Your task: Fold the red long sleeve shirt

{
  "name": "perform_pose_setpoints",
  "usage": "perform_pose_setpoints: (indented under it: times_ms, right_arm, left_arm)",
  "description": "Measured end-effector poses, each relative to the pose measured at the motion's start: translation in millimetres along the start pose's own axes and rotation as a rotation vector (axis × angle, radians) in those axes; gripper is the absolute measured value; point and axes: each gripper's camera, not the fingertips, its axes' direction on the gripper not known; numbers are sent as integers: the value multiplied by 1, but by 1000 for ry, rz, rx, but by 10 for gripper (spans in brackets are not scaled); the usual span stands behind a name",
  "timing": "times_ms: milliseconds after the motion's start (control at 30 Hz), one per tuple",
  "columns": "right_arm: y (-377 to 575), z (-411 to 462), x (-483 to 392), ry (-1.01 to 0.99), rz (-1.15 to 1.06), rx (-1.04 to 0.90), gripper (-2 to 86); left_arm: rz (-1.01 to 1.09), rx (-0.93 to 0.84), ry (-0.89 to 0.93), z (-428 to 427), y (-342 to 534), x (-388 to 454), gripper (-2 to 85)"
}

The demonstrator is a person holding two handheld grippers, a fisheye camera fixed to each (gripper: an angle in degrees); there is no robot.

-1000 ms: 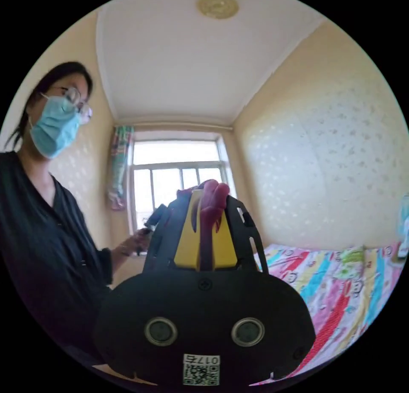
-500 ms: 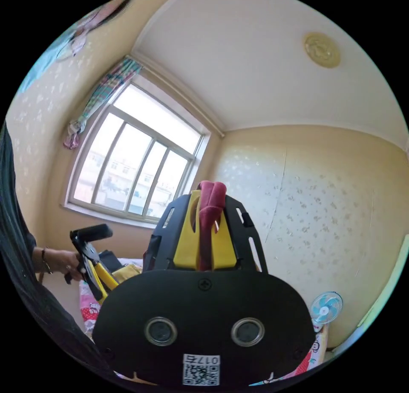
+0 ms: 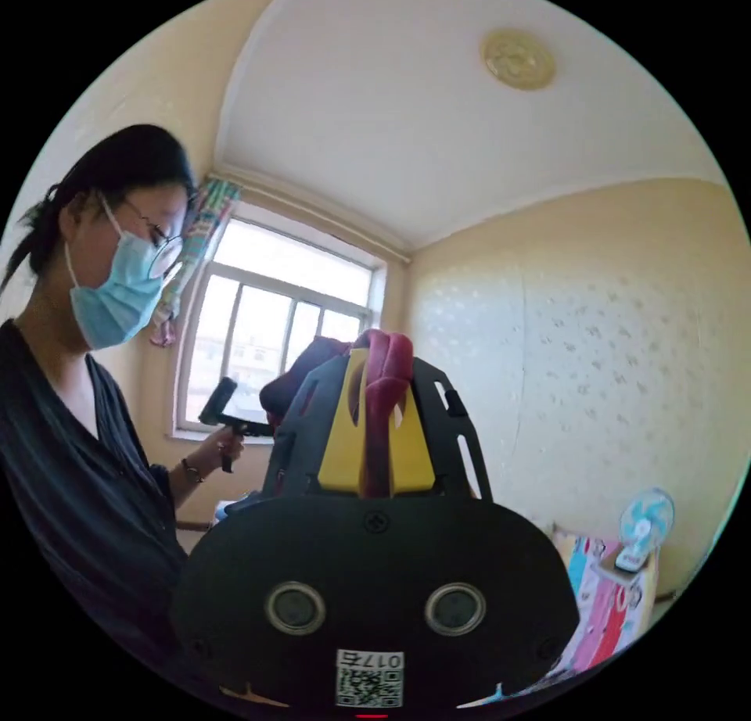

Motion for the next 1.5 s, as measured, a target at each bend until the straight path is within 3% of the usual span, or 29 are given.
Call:
perform_pose_setpoints:
  times_ms: [133, 200, 267, 333, 467, 633, 733, 867, 967, 1067, 1133, 1200, 1267, 1333, 1433, 1500]
  right_arm:
    - [40, 102, 100, 71, 88, -313, 22]
    - [81, 158, 162, 150, 147, -449, 43]
    - [143, 206, 231, 181, 277, -557, 67]
    - [249, 230, 305, 230, 603, -774, 76]
    - [400, 186, 325, 264, 902, -918, 83]
    - [580, 89, 283, 294, 1137, -1262, 96]
    - [628, 51, 260, 261, 1253, -1301, 107]
    - [659, 40, 251, 298, 1254, -1353, 129]
    - [695, 43, 252, 196, 1345, -1339, 135]
    - [710, 43, 256, 264, 1339, -1389, 119]
    - [702, 45, 261, 226, 1243, -1472, 80]
    - [691, 45, 262, 71, 1208, -1531, 55]
    - [663, 34, 266, 84, 1201, -1522, 44]
    - [630, 15, 269, 124, 1152, -1541, 39]
    - [632, -5, 264, 213, 1075, -1711, 39]
    - [643, -23, 263, 263, 1148, -1765, 44]
  left_arm:
    - [31, -179, -165, 51, -55, -47, 20]
    - [-1, -324, -197, 130, -82, -121, 29]
    - [-87, -431, -220, 197, -82, -193, 48]
    - [-259, -585, -268, 255, -56, -266, 73]
    - [-559, -769, -126, 302, 66, -343, 87]
    - [-755, -1090, -85, 321, 235, -354, 103]
    - [-872, -1177, -57, 318, 293, -358, 115]
    - [-952, -1079, -135, 309, 300, -393, 134]
    - [-904, -1038, -193, 324, 294, -419, 153]
    - [-904, -1175, -168, 359, 307, -439, 145]
    - [-805, -1252, -276, 368, 293, -445, 102]
    - [-763, -1371, -141, 380, 276, -448, 45]
    - [-750, -1395, -37, 375, 258, -445, 42]
    - [-710, -1413, -79, 360, 243, -442, 42]
    - [-883, -1444, 1, 342, 256, -443, 48]
    - [-1083, -1412, 40, 323, 281, -452, 64]
